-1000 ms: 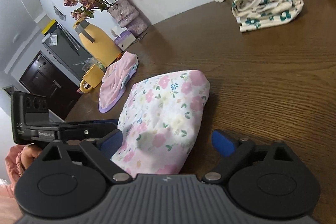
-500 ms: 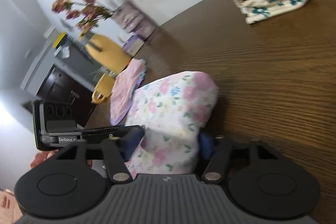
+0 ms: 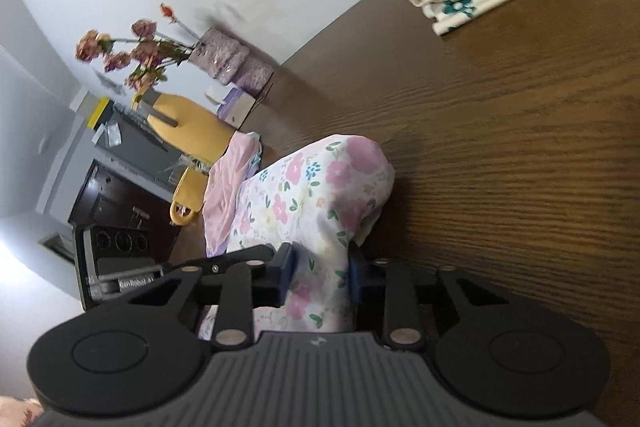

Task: Fold clothes
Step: 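Grasp the folded floral bundle with both grippers from opposite sides, then carry the bundle with both grippers onto the folded cream shirt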

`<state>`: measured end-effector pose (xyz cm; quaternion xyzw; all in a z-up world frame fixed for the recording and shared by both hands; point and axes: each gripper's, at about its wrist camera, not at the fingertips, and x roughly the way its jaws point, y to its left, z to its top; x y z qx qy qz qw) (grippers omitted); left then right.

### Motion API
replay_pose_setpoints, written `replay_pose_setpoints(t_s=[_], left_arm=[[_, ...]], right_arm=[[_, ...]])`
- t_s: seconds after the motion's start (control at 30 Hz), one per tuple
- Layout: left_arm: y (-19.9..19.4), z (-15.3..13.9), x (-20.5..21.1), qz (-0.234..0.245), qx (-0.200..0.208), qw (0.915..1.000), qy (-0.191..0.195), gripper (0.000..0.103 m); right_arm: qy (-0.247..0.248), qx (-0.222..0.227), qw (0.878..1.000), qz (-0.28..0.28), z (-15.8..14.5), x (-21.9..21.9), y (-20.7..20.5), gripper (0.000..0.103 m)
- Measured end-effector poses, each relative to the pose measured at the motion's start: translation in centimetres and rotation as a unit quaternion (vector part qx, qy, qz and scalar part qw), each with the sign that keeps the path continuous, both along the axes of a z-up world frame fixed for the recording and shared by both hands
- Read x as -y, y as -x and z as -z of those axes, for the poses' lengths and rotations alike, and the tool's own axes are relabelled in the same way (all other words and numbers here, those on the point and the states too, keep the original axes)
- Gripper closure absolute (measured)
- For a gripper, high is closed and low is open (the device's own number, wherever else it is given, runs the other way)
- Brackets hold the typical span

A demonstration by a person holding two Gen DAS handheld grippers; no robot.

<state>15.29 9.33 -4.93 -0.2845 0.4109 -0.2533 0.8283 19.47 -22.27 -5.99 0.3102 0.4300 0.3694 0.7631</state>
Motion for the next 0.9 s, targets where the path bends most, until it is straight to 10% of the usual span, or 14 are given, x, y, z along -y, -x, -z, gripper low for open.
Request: replay_pose_setpoints(t_s=[0.47,0.9], left_arm=[[-1.0,-2.8,0.1,-0.005,0.041,0.9984,0.038,0.089],[-9.1,-12.3,4.4,-0.008,0.123,0.9923,0.01,0.089]], right_arm=[[-0.026,0.027,0.999,0.027,-2.7,0.6,0.0,0.094],[-0.013,0.129,0.989,0.075,-11.9,2.6,-5.4,0.093]])
